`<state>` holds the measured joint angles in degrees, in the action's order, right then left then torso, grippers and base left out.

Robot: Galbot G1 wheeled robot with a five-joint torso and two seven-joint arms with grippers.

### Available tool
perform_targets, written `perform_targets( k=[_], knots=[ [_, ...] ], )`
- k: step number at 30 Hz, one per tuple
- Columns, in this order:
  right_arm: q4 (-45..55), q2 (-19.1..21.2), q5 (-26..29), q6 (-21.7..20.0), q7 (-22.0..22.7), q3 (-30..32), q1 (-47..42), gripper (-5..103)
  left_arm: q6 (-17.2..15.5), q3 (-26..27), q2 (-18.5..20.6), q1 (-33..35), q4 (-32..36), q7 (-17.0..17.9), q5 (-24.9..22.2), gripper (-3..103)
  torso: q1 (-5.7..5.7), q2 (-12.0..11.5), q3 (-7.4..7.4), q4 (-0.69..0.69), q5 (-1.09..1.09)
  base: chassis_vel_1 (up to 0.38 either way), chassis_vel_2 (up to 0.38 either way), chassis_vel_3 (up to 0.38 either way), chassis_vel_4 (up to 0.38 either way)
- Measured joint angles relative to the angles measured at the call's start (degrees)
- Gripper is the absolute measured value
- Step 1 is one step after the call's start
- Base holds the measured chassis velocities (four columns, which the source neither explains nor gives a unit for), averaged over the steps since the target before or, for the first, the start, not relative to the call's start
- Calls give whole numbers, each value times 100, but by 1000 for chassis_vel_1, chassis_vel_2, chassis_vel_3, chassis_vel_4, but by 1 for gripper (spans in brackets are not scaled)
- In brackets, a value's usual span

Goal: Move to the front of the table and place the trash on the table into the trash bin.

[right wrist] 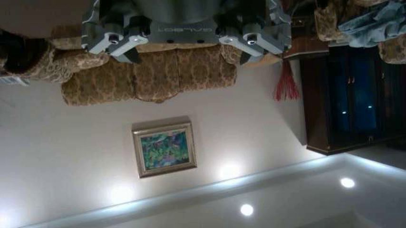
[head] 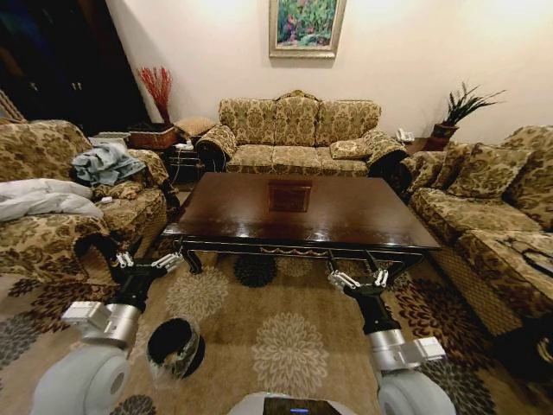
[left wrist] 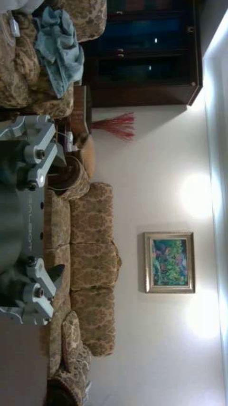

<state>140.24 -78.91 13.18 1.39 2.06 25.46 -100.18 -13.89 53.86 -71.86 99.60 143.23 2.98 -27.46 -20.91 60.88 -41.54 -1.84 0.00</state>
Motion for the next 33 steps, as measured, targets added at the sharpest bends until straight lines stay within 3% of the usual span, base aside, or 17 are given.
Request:
perform_targets(
  k=[33],
  knots=[
    [0,0,0,0,0,0,0,100,0,0,0,0,0,0,0,100,0,0,0,0,0,0,0,0,0]
  ],
)
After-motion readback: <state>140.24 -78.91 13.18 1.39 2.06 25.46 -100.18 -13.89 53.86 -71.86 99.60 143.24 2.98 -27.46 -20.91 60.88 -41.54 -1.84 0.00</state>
